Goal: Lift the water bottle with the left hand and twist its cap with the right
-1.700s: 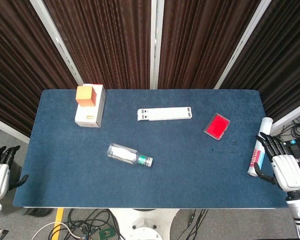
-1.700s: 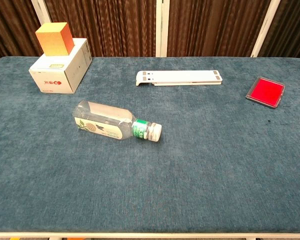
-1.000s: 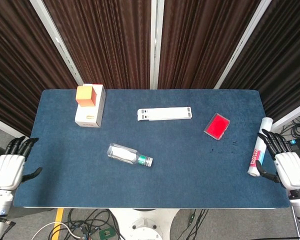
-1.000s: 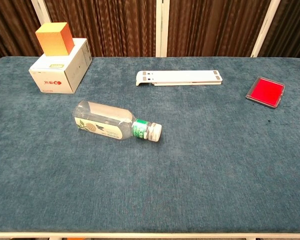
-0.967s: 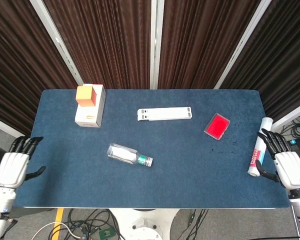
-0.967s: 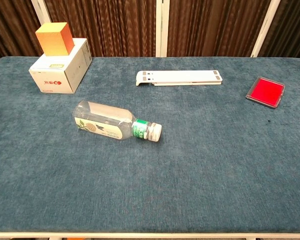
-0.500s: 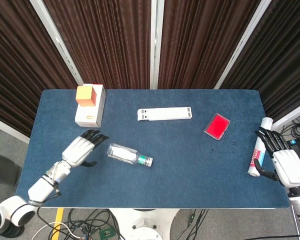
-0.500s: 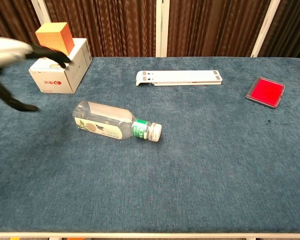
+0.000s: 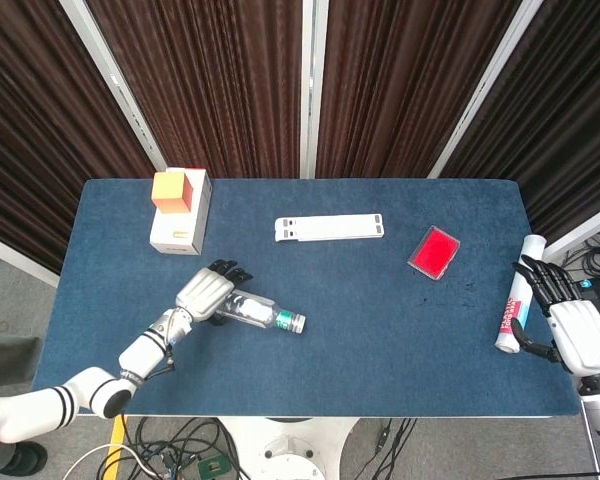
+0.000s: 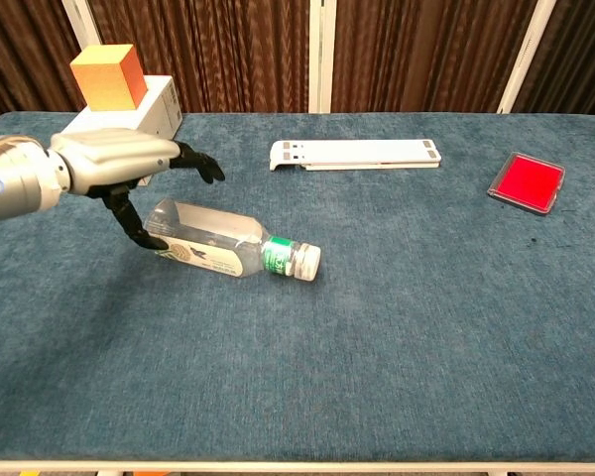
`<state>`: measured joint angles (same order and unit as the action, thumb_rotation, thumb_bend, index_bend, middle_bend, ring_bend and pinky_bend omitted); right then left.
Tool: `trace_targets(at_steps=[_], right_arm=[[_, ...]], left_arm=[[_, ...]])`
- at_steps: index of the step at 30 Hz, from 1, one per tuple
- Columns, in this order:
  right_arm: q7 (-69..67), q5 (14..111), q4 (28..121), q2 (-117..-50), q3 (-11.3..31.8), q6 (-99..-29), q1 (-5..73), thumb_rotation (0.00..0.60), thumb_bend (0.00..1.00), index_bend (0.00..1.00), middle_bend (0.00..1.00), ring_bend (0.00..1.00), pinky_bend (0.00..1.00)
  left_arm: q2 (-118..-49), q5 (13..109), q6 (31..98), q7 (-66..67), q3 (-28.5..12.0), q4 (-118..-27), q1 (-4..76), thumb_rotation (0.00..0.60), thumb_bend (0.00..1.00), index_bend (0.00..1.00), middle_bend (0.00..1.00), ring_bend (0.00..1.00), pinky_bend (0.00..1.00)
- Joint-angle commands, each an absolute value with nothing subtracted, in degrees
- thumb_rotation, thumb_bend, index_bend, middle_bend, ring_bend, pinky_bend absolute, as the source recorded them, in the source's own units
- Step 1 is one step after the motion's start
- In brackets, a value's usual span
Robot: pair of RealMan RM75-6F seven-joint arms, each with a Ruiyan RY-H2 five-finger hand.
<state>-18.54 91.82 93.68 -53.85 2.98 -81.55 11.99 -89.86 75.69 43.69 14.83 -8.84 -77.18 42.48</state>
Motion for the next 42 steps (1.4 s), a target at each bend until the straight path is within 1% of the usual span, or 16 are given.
trace_targets(at_steps=[1, 5, 9, 11, 13, 15, 18, 21, 23, 26, 27, 30, 34, 36, 42], right_arm=[[-18.77, 91.69, 93.51, -53.97, 2.96, -81.38, 11.99, 0.6, 0.39, 0.0, 0.0, 0.0, 0.0], [-18.99, 91.8, 93.29, -54.12, 2.94, -81.4, 11.99, 0.6, 0.39, 0.0, 0.0, 0.0, 0.0], [-19.19, 91.79, 93.38, -53.8, 2.99, -81.98, 11.66, 0.6, 0.39, 0.0, 0.0, 0.0, 0.0], [-19.17, 91.96, 93.62, -53.55, 2.87, -81.81, 11.69, 0.6, 0.39, 0.0, 0.0, 0.0, 0.0], [-19.47, 92.42, 94.05, -53.14, 2.62, -81.31, 11.93, 0.6, 0.39, 0.0, 0.0, 0.0, 0.0], [-20.95, 93.53, 94.98, -52.09, 2.1, -80.33, 12.48, 0.6, 0.42, 0.0, 0.01, 0.0, 0.0], [-22.99, 95.29, 96.74, -50.26, 1.78, -79.33, 13.57, 0.6, 0.47, 0.0, 0.02, 0.0, 0.0], [-23.27, 97.01, 99.12, -48.38, 1.85, -77.82, 15.22, 0.6, 0.46, 0.02, 0.04, 0.0, 0.0], [-22.88, 98.21, 101.2, -47.22, 2.04, -75.98, 16.91, 0.6, 0.44, 0.07, 0.07, 0.0, 0.0], [-22.73, 99.68, 104.27, -46.05, 2.52, -71.93, 20.29, 0.6, 0.42, 0.15, 0.1, 0.0, 0.0], [-22.52, 99.83, 105.06, -45.87, 2.75, -70.48, 21.39, 0.6, 0.42, 0.17, 0.1, 0.0, 0.0], [-20.85, 99.38, 107.37, -45.65, 3.7, -65.38, 25.01, 0.6, 0.42, 0.18, 0.1, 0.0, 0.0], [-18.14, 96.78, 109.49, -46.39, 5.41, -60.4, 28.69, 0.6, 0.4, 0.19, 0.08, 0.0, 0.0], [-17.07, 94.93, 110.4, -47.1, 6.25, -58.39, 30.19, 0.6, 0.38, 0.19, 0.07, 0.0, 0.0], [-14.78, 90.77, 112.54, -48.18, 7.84, -53.31, 33.89, 0.599, 0.26, 0.19, 0.04, 0.0, 0.0]], left_arm=[[-91.73, 74.08, 44.07, 15.87, -8.46, -76.69, 42.82, 0.6, 0.16, 0.2, 0.19, 0.09, 0.17], [-93.88, 73.28, 44.65, 16.28, -8.38, -75.29, 43.48, 0.6, 0.17, 0.24, 0.22, 0.12, 0.2], [-94.72, 72.73, 44.91, 15.43, -8.36, -74.61, 43.81, 0.6, 0.21, 0.32, 0.28, 0.18, 0.25], [-95.0, 73.15, 45.54, 14.44, -8.12, -74.27, 43.7, 0.6, 0.24, 0.38, 0.34, 0.24, 0.32], [-95.05, 73.62, 45.5, 12.34, -7.87, -74.06, 43.61, 0.6, 0.28, 0.44, 0.42, 0.32, 0.43], [-94.61, 74.75, 45.46, 7.95, -7.59, -74.42, 43.28, 0.6, 0.31, 0.47, 0.46, 0.37, 0.51], [-94.48, 78.09, 48.62, -0.69, -7.27, -74.45, 41.82, 0.6, 0.33, 0.48, 0.47, 0.37, 0.51], [-94.4, 82.11, 53.43, -13.36, -7.07, -74.86, 39.9, 0.6, 0.33, 0.48, 0.47, 0.37, 0.51], [-94.5, 84.8, 57.21, -22.23, -6.87, -74.85, 38.71, 0.6, 0.32, 0.48, 0.47, 0.37, 0.51], [-95.32, 88.35, 62.56, -30.16, -6.4, -73.33, 37.61, 0.6, 0.32, 0.48, 0.47, 0.37, 0.51], [-95.82, 89.09, 63.93, -31.25, -6.27, -72.57, 37.37, 0.6, 0.32, 0.48, 0.47, 0.37, 0.51], [-97.25, 90.74, 67.03, -33.64, -5.84, -70.73, 36.93, 0.6, 0.32, 0.48, 0.47, 0.37, 0.51], [-98.7, 91.55, 68.49, -35.39, -5.38, -69.32, 36.95, 0.6, 0.32, 0.48, 0.47, 0.37, 0.5], [-99.29, 92.01, 69.05, -35.78, -5.11, -69.03, 37.06, 0.6, 0.32, 0.48, 0.47, 0.37, 0.5], [-101.01, 92.24, 69.71, -34.9, -5.1, -68.18, 37.6, 0.6, 0.32, 0.48, 0.47, 0.37, 0.49]])
